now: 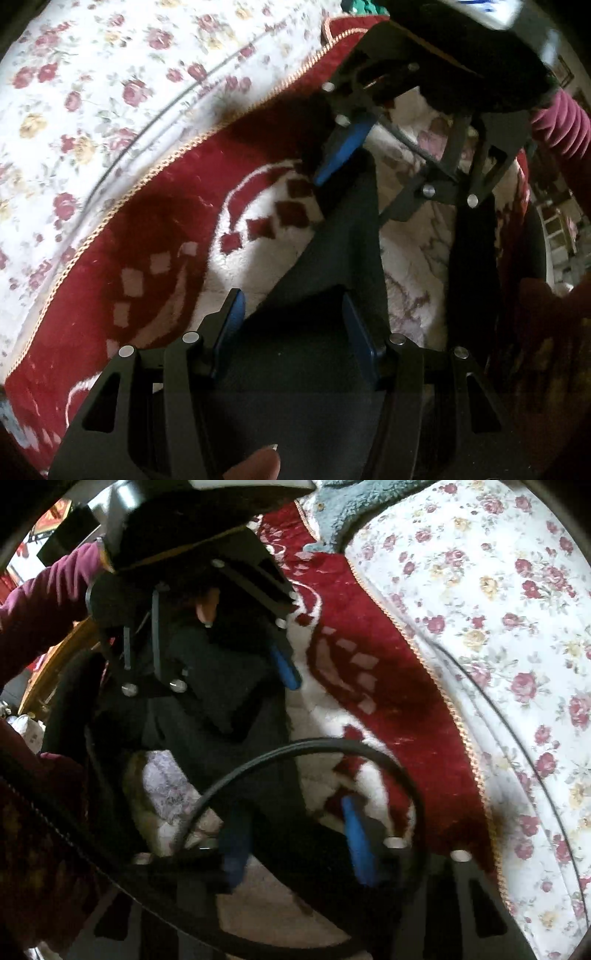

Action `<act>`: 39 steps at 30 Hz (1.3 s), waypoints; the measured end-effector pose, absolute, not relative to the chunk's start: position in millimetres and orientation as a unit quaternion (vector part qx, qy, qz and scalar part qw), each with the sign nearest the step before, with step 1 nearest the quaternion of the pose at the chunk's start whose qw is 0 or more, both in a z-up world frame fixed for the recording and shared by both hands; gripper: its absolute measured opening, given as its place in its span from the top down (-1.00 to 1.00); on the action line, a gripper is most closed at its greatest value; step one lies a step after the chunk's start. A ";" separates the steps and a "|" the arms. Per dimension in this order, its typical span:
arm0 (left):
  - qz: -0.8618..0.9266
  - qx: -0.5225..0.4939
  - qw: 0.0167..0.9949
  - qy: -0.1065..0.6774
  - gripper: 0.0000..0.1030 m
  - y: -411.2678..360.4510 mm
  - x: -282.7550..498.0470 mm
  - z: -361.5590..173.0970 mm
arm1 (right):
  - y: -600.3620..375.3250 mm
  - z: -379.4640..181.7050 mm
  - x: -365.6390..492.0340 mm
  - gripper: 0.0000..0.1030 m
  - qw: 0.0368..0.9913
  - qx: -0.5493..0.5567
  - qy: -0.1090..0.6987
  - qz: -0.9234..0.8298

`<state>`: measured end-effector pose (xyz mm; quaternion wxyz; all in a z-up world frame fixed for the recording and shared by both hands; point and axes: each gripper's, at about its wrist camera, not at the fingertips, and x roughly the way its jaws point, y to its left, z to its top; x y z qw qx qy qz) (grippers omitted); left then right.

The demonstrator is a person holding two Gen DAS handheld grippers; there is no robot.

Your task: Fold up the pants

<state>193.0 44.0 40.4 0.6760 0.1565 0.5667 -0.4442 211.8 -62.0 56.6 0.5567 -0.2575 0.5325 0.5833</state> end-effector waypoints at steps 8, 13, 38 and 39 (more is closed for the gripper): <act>-0.434 0.187 0.648 0.597 -0.06 32.1 195.5 25.7 | -53.1 66.1 183.5 0.59 0.567 -0.347 0.477 0.575; -0.421 0.223 0.665 0.576 -0.06 24.9 182.6 22.9 | -53.5 72.4 173.7 0.64 0.576 -0.359 0.463 0.570; -0.289 0.205 0.828 0.435 0.92 55.2 -4.0 112.5 | -124.1 174.7 76.7 0.70 0.747 -0.120 0.444 0.481; -0.284 0.207 0.832 0.429 0.92 51.2 -16.7 108.7 | -130.9 173.1 75.2 0.44 0.754 -0.095 0.450 0.469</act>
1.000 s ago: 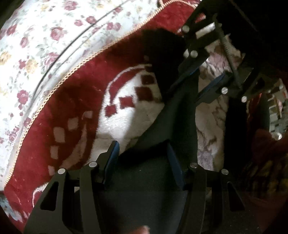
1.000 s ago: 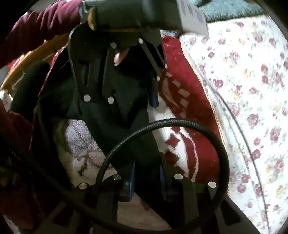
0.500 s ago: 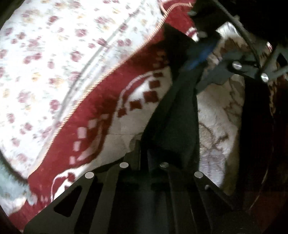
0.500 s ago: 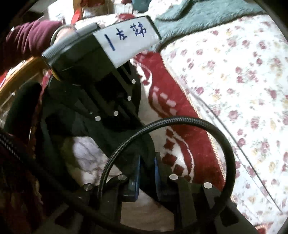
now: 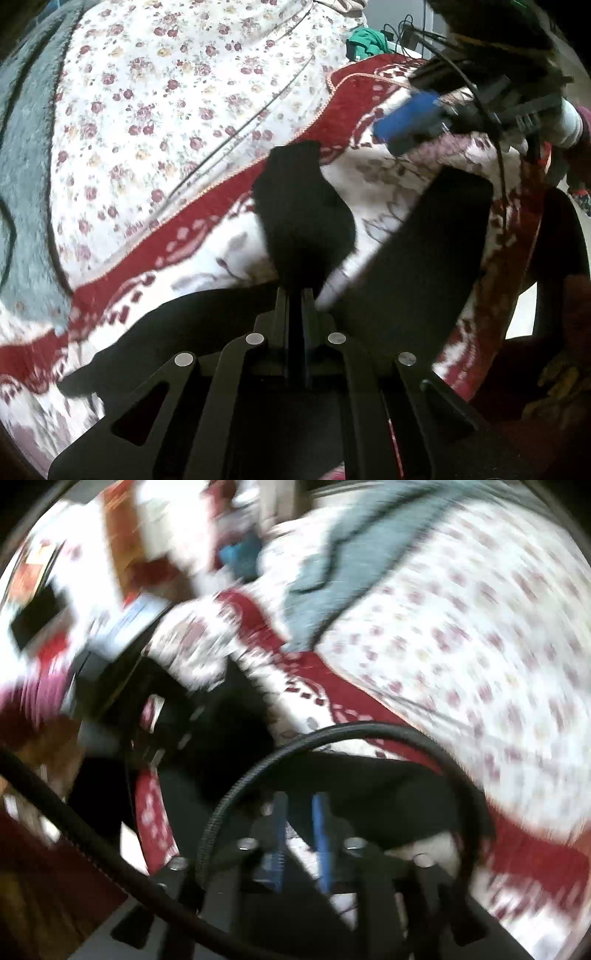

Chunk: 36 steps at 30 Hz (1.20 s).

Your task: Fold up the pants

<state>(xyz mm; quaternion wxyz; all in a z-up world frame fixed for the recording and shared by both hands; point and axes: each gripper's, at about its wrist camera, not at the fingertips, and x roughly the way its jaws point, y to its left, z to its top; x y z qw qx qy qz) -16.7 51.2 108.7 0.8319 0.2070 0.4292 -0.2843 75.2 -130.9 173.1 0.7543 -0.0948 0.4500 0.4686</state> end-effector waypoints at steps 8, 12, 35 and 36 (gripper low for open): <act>-0.261 0.161 0.857 0.415 0.92 42.7 -51.6 92.2 | -180.1 127.5 126.6 -0.22 0.759 0.061 0.561 0.324; -0.250 0.120 0.871 0.406 0.92 50.0 -57.0 88.6 | -164.6 104.3 182.6 -0.22 0.759 0.022 0.588 0.280; -0.270 0.003 0.867 0.420 0.92 77.3 -33.3 70.6 | -146.0 11.4 312.9 0.81 0.758 -0.059 0.573 0.307; -0.269 -0.008 0.869 0.415 0.92 81.1 -33.0 74.5 | -158.1 28.6 307.8 0.82 0.768 -0.045 0.559 0.309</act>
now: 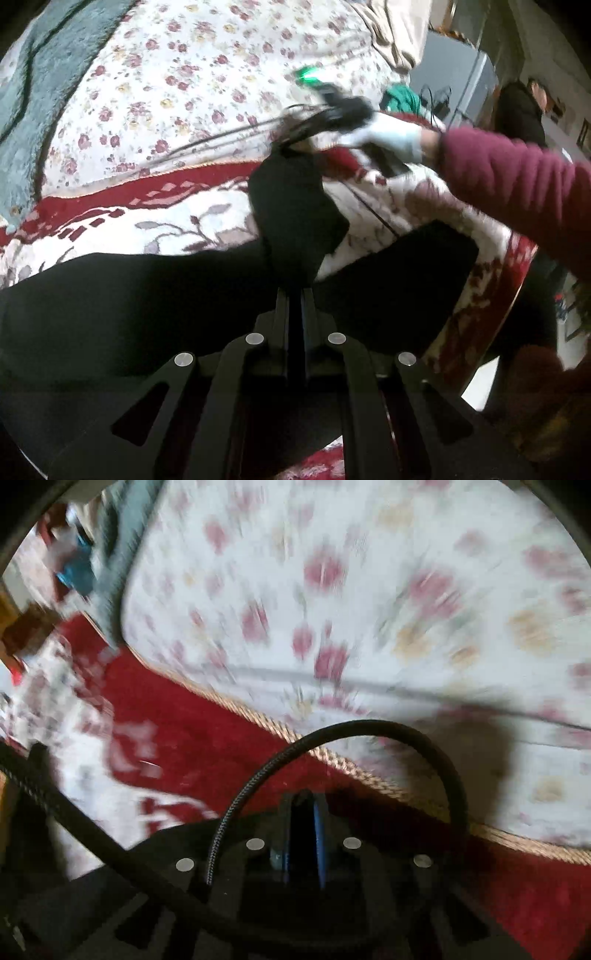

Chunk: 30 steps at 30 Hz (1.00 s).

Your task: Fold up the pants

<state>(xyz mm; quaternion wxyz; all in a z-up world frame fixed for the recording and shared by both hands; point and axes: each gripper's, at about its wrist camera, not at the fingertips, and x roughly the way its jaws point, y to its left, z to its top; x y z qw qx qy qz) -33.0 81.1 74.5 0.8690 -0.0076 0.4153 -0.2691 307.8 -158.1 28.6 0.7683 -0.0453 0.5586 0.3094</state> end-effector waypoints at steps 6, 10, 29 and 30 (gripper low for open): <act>-0.266 -0.028 0.884 0.384 0.92 90.9 -51.8 104.4 | -250.0 156.4 232.3 0.90 0.832 0.028 0.451 0.323; -0.297 -0.001 0.882 0.365 0.92 82.1 -92.7 118.5 | -314.9 202.5 132.7 0.90 0.857 0.078 0.404 0.311; -0.169 -0.051 0.878 0.446 0.09 89.3 -75.4 105.7 | -181.9 83.3 51.9 -0.29 0.793 -0.179 0.501 0.299; -0.165 -0.036 0.880 0.443 0.09 87.8 -76.9 105.1 | -173.6 73.4 52.9 -0.29 0.787 -0.211 0.499 0.295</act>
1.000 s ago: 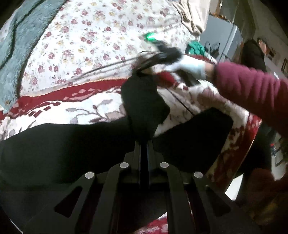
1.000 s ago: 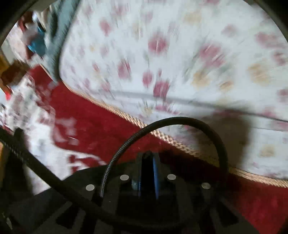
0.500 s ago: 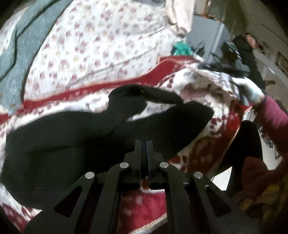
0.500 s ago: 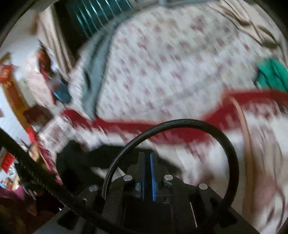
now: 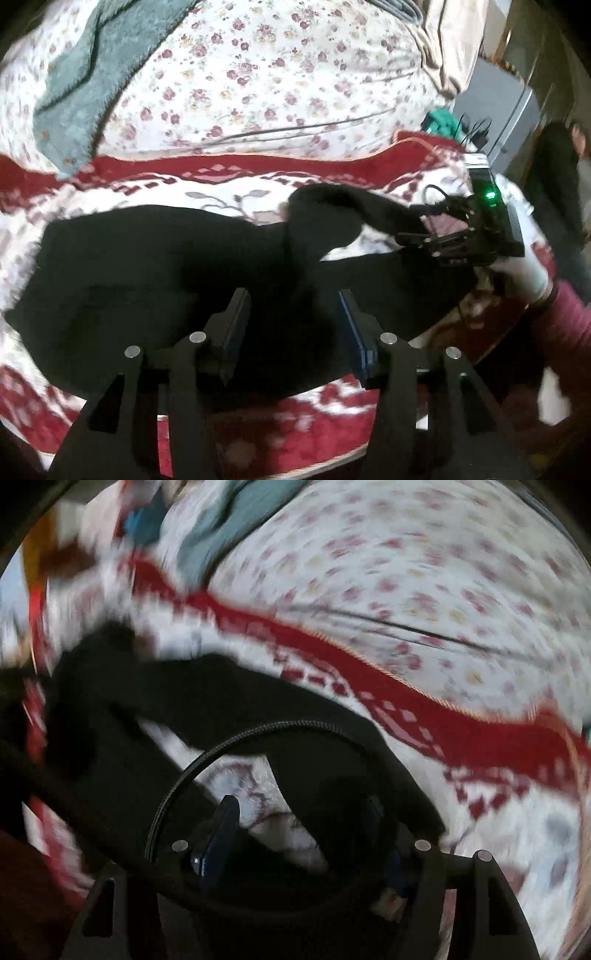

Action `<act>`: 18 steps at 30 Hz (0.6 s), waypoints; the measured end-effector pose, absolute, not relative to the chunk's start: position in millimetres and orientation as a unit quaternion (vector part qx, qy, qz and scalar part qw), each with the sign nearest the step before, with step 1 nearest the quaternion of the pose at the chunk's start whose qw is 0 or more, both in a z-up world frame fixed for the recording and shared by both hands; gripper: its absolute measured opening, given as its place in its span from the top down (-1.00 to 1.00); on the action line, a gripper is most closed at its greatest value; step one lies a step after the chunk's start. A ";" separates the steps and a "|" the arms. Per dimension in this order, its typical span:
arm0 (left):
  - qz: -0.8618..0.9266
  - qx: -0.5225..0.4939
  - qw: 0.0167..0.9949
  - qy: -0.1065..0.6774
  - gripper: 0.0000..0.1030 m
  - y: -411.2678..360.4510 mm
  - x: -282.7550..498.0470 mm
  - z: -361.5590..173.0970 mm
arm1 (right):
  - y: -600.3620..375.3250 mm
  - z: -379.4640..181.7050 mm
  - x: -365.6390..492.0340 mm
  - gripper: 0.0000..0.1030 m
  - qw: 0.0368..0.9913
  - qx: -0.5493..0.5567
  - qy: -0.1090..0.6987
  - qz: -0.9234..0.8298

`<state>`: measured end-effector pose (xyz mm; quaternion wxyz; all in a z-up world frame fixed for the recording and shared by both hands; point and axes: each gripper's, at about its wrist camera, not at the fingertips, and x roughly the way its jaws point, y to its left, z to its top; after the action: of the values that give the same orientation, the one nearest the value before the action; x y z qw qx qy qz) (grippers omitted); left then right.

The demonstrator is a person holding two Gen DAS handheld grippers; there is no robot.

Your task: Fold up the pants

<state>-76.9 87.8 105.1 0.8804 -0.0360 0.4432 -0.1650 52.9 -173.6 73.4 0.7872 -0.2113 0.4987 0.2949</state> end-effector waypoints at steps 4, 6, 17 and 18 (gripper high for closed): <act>-0.174 -0.015 0.884 0.433 0.09 88.4 -75.8 106.3 | -172.3 50.6 62.7 0.00 0.781 -0.254 0.487 0.296; -0.177 -0.008 0.885 0.430 0.09 88.4 -67.1 107.5 | -183.9 49.3 71.5 0.30 0.782 -0.221 0.496 0.304; -0.179 0.040 0.860 0.476 0.09 56.7 -18.5 72.4 | -197.3 56.6 81.7 0.72 0.793 -0.172 0.493 0.314; -0.173 0.053 0.861 0.476 0.11 52.3 -15.1 66.8 | -197.7 58.3 82.0 0.79 0.794 -0.172 0.491 0.314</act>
<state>-15.1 52.3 66.8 0.8608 0.0534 0.4755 -0.1732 82.0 -197.7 58.3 0.7943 -0.1718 0.4908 0.3142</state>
